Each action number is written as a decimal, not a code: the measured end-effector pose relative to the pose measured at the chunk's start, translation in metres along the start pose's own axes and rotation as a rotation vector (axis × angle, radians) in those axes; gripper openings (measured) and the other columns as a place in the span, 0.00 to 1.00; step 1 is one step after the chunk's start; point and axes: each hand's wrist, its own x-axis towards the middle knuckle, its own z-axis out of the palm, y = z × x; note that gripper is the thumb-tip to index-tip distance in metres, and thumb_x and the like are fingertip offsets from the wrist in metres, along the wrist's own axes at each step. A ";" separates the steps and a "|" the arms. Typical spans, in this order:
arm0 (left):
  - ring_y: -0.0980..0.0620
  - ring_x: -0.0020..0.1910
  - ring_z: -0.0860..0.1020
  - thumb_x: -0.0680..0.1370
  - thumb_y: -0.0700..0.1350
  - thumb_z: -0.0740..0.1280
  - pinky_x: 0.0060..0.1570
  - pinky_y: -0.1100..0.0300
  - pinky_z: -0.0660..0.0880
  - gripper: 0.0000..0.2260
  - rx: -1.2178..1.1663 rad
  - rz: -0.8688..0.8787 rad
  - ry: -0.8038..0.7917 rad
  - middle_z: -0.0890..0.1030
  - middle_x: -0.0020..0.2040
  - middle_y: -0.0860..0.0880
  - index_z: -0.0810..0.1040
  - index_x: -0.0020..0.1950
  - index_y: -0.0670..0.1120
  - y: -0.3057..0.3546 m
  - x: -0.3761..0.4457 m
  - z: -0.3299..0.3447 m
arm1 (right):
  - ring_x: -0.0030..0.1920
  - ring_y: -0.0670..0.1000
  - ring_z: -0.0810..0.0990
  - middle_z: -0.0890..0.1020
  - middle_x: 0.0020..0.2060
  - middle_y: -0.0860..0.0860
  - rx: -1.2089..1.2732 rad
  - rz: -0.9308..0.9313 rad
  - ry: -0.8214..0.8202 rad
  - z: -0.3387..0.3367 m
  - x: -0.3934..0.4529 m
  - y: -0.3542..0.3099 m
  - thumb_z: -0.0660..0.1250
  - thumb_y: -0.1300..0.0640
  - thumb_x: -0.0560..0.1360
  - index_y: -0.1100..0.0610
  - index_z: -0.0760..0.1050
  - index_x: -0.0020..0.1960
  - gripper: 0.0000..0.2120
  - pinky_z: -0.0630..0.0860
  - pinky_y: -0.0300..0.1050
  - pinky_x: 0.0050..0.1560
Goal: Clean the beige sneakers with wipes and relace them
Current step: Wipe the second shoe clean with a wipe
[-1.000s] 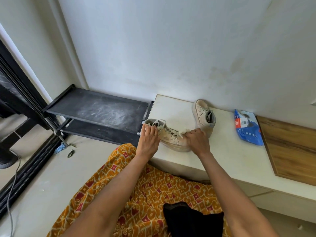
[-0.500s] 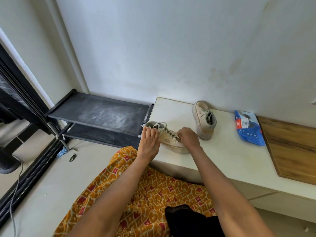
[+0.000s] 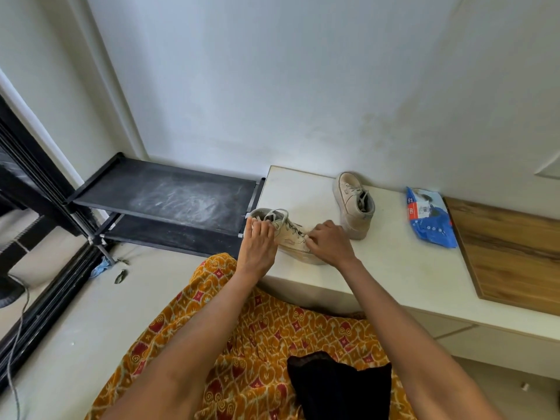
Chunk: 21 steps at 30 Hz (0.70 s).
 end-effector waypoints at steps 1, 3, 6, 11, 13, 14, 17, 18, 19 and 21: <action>0.38 0.62 0.69 0.79 0.46 0.46 0.71 0.42 0.57 0.22 0.007 0.004 0.007 0.71 0.61 0.39 0.66 0.67 0.39 0.000 0.000 0.001 | 0.55 0.54 0.74 0.83 0.50 0.50 -0.008 -0.008 0.028 0.002 -0.009 0.008 0.59 0.50 0.78 0.54 0.82 0.52 0.15 0.68 0.49 0.51; 0.38 0.61 0.69 0.79 0.46 0.46 0.71 0.42 0.57 0.22 0.007 0.005 0.019 0.71 0.60 0.39 0.66 0.67 0.38 -0.001 0.001 0.002 | 0.56 0.53 0.74 0.83 0.51 0.48 -0.109 0.013 0.026 0.003 -0.021 0.028 0.57 0.49 0.79 0.51 0.81 0.55 0.16 0.68 0.49 0.52; 0.39 0.61 0.70 0.79 0.46 0.47 0.71 0.42 0.57 0.21 0.008 0.003 0.039 0.72 0.60 0.40 0.67 0.66 0.38 -0.001 0.001 0.003 | 0.64 0.53 0.69 0.81 0.58 0.46 -0.183 0.101 -0.064 -0.001 -0.017 0.033 0.52 0.45 0.80 0.50 0.79 0.59 0.19 0.66 0.51 0.57; 0.39 0.63 0.68 0.78 0.47 0.43 0.72 0.42 0.55 0.23 0.006 -0.007 0.008 0.70 0.61 0.39 0.63 0.68 0.38 0.000 0.000 0.002 | 0.75 0.52 0.57 0.69 0.71 0.47 0.113 0.074 -0.211 0.006 -0.010 0.007 0.49 0.43 0.81 0.49 0.71 0.69 0.22 0.57 0.52 0.71; 0.39 0.62 0.68 0.78 0.47 0.42 0.72 0.42 0.55 0.24 0.005 0.001 0.009 0.70 0.62 0.39 0.63 0.69 0.38 -0.001 0.000 0.004 | 0.74 0.50 0.58 0.71 0.69 0.46 0.079 0.063 -0.202 0.004 -0.016 0.021 0.48 0.44 0.82 0.48 0.72 0.68 0.22 0.56 0.51 0.72; 0.39 0.62 0.68 0.78 0.47 0.42 0.72 0.42 0.55 0.23 0.002 0.006 0.008 0.70 0.61 0.39 0.63 0.69 0.38 -0.002 0.000 0.004 | 0.74 0.50 0.59 0.73 0.68 0.47 0.044 0.082 -0.188 0.000 -0.018 0.030 0.47 0.44 0.82 0.48 0.73 0.67 0.22 0.56 0.51 0.71; 0.39 0.61 0.69 0.79 0.47 0.46 0.72 0.42 0.57 0.21 0.012 0.005 0.009 0.71 0.60 0.39 0.65 0.67 0.38 0.000 0.000 0.005 | 0.74 0.51 0.59 0.73 0.68 0.50 0.002 0.142 -0.200 -0.011 -0.015 0.036 0.47 0.44 0.82 0.51 0.74 0.66 0.23 0.56 0.53 0.71; 0.39 0.60 0.69 0.79 0.47 0.48 0.71 0.42 0.58 0.20 0.015 0.001 0.011 0.71 0.59 0.39 0.66 0.66 0.37 0.001 0.000 0.004 | 0.75 0.51 0.58 0.71 0.70 0.50 0.004 0.129 -0.231 -0.012 -0.012 0.029 0.47 0.44 0.82 0.50 0.72 0.68 0.23 0.56 0.53 0.71; 0.38 0.59 0.69 0.79 0.48 0.50 0.71 0.42 0.58 0.20 0.011 0.000 0.011 0.72 0.58 0.39 0.67 0.65 0.37 0.001 0.001 0.004 | 0.75 0.51 0.56 0.69 0.71 0.49 0.018 0.108 -0.254 -0.010 -0.010 0.019 0.47 0.44 0.82 0.50 0.69 0.70 0.22 0.55 0.53 0.71; 0.38 0.59 0.70 0.79 0.49 0.52 0.71 0.42 0.59 0.20 0.009 -0.001 0.019 0.72 0.58 0.39 0.67 0.65 0.37 0.001 0.001 0.005 | 0.75 0.50 0.56 0.67 0.72 0.47 0.072 0.065 -0.246 -0.001 -0.012 0.006 0.47 0.44 0.82 0.49 0.67 0.71 0.22 0.53 0.51 0.72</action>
